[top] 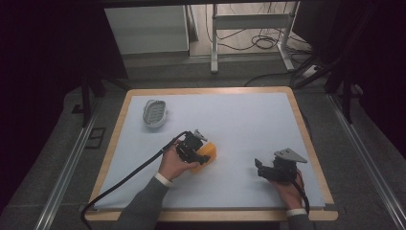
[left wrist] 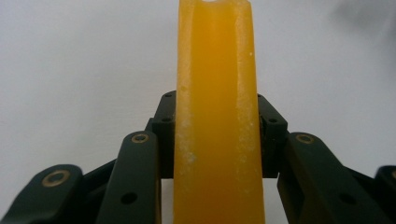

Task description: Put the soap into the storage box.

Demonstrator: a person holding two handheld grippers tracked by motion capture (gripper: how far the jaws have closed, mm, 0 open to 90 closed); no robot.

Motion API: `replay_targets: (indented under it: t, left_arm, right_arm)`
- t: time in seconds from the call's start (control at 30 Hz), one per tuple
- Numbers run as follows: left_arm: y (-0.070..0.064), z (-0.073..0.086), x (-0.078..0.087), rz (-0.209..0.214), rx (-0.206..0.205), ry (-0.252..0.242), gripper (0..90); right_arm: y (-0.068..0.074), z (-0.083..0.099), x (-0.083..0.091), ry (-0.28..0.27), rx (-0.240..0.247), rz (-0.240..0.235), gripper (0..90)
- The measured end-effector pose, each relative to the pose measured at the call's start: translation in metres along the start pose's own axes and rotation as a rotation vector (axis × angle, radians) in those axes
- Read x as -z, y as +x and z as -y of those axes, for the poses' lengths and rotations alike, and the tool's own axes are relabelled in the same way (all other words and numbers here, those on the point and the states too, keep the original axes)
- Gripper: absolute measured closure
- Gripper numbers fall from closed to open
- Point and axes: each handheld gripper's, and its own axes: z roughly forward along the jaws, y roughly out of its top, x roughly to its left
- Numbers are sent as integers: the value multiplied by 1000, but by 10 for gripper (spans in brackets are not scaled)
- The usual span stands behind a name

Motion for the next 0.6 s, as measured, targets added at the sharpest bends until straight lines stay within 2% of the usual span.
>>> replay_targets:
  t: [0.17, 0.3, 0.6]
  left_arm:
    - [2, -1, 8, 14, 1, -20, 611]
    - [4, -1, 13, -6, 4, -34, 611]
    - [11, -2, 24, -18, 16, -61, 611]
  right_arm:
    - [0, 0, 0, -1, -1, 0, 99]
    - [0, 0, 0, -1, 2, -1, 99]
    - [0, 0, 0, 0, 1, 1, 99]
